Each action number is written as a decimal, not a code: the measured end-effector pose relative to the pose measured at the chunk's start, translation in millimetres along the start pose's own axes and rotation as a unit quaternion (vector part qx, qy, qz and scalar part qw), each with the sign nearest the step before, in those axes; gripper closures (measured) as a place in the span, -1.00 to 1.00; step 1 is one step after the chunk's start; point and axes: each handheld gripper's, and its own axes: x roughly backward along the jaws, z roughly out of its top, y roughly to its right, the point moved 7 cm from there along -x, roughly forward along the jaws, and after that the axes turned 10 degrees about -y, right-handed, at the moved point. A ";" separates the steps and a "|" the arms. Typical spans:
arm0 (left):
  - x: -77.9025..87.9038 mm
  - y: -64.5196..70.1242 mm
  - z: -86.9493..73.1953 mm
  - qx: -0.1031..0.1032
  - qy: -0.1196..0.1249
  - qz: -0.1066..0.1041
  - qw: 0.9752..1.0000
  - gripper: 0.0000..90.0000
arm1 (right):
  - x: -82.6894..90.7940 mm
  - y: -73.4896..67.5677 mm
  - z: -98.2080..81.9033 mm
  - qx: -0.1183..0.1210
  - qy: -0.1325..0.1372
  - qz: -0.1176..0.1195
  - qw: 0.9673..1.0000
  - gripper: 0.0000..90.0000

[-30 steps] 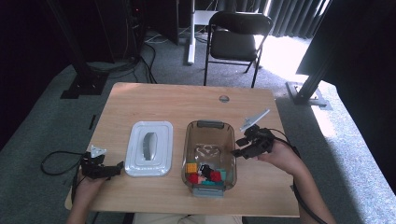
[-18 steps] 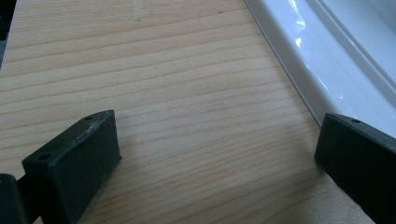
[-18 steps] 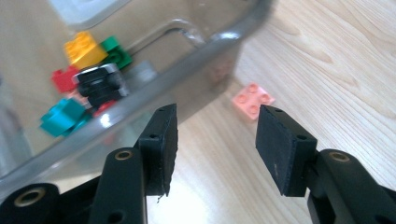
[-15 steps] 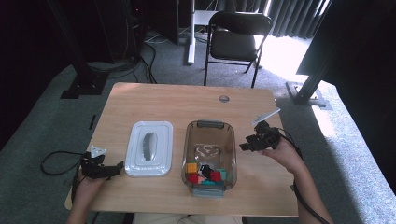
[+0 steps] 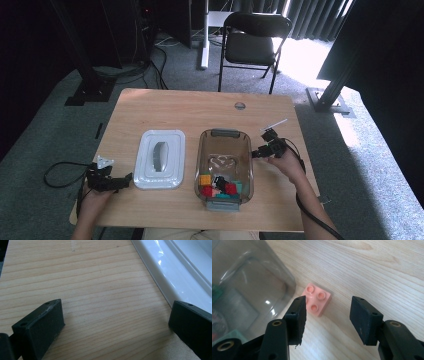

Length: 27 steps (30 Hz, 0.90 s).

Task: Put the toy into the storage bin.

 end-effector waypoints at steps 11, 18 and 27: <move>0.0 0.0 -0.1 0.000 0.000 0.000 1.000 -0.99 | -19.7 -2.7 9.7 -0.004 -0.008 -0.023 1.000 0.02; 0.0 0.0 -0.1 0.000 0.000 0.000 1.000 -0.99 | -19.4 -1.4 8.9 -0.012 -0.009 -0.022 1.000 0.02; 0.0 0.0 0.0 0.000 0.000 0.000 1.000 -0.99 | -9.2 18.8 -6.6 -0.033 -0.012 -0.034 0.999 0.02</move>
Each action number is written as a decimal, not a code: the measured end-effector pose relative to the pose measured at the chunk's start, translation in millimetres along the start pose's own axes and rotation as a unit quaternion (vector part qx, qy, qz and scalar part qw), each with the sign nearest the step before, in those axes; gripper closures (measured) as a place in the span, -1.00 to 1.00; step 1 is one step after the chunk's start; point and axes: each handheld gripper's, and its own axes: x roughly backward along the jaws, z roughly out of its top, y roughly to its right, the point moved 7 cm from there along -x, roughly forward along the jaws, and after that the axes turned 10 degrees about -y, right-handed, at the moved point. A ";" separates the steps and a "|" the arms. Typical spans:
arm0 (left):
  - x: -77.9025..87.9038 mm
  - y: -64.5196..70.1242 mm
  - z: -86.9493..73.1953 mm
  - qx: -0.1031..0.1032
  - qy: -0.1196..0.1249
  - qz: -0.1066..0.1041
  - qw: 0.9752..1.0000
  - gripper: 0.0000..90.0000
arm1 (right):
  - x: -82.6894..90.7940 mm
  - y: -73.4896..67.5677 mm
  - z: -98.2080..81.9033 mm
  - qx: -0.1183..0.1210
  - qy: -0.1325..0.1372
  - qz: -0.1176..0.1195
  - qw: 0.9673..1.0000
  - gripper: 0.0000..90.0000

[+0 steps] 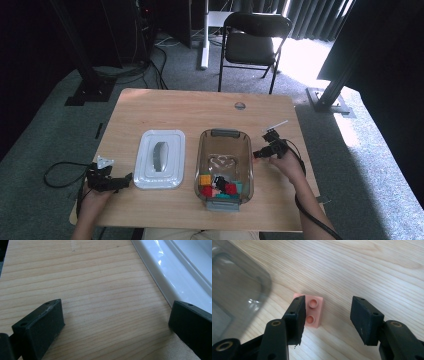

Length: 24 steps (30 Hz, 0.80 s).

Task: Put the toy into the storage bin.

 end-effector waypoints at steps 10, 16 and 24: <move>0.0 0.0 0.0 0.000 0.000 0.000 1.000 -0.99 | 11.0 22.0 -14.4 -0.023 -0.006 -0.025 0.999 0.02; 0.0 0.0 0.0 0.000 0.000 0.000 1.000 -0.99 | 17.1 11.3 -14.7 -0.005 0.011 0.015 1.000 -0.04; 0.0 0.0 0.0 0.000 0.000 0.000 1.000 -0.99 | 0.2 3.2 -14.7 0.019 -0.015 0.001 1.000 -0.06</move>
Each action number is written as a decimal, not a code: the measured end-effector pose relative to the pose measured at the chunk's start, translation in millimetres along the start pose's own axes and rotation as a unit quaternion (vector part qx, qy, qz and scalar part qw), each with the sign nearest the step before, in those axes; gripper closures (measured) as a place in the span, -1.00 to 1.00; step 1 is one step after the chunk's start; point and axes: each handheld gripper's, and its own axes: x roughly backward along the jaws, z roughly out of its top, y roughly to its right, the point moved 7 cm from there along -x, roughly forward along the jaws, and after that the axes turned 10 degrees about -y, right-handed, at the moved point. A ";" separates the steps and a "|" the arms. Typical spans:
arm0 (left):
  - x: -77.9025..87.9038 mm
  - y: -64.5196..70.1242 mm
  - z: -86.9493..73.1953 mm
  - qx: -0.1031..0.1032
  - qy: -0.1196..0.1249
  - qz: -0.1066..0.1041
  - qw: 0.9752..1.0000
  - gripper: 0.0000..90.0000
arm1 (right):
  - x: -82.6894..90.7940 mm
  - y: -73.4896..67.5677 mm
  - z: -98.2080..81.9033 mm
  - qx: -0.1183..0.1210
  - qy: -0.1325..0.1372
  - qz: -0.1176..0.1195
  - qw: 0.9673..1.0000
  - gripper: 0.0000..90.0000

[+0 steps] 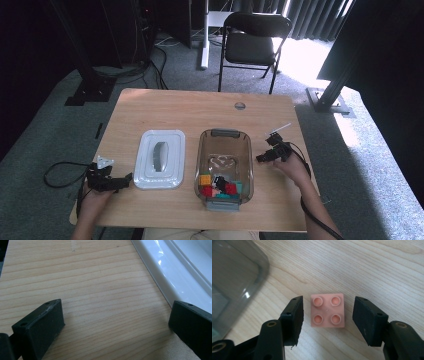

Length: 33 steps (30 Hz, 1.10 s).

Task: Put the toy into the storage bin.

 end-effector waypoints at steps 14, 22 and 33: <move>0.0 0.0 0.0 0.000 0.000 0.000 1.000 -0.99 | -7.0 -2.4 -2.5 0.030 -0.021 -0.025 0.999 0.27; 0.0 0.0 0.0 0.000 0.000 0.000 1.000 -0.99 | 3.2 -3.5 -2.8 0.040 -0.019 -0.023 0.999 0.30; 0.0 0.0 0.0 0.000 0.000 0.000 1.000 -0.99 | 39.5 -13.1 -5.5 0.062 0.002 -0.029 0.998 0.30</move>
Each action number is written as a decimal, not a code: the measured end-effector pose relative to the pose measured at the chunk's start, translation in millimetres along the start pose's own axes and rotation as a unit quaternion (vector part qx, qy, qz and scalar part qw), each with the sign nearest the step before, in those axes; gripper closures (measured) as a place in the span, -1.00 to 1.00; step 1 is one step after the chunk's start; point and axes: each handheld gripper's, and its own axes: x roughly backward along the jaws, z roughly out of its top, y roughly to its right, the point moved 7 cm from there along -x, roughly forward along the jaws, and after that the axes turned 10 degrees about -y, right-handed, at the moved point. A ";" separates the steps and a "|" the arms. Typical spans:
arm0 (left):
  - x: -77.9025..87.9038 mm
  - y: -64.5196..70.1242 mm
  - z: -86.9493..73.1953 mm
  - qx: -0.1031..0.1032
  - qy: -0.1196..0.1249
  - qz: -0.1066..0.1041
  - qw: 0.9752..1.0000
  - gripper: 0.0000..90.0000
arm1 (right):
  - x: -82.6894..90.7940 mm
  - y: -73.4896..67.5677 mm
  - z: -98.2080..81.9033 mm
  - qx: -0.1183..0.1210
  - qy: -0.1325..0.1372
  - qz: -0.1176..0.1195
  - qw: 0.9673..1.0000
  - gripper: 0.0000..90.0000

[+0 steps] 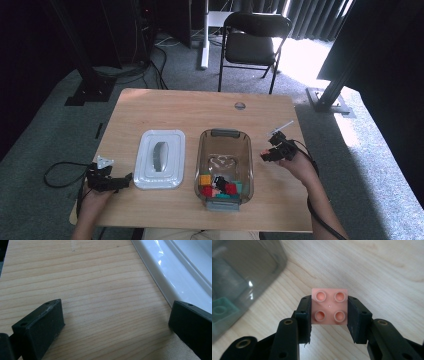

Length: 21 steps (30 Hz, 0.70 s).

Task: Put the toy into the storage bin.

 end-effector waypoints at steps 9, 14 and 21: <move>0.0 0.0 0.0 0.000 0.000 0.000 1.000 -0.99 | 45.6 -19.1 1.2 0.041 0.036 0.003 0.998 0.30; -0.1 -0.1 0.1 0.000 0.001 0.000 1.000 -0.99 | 66.7 -35.9 5.0 0.075 0.050 0.005 0.996 0.30; -0.1 -0.1 0.1 0.000 0.001 0.000 1.000 -0.99 | 89.3 -60.3 10.5 0.121 0.066 0.020 0.990 0.30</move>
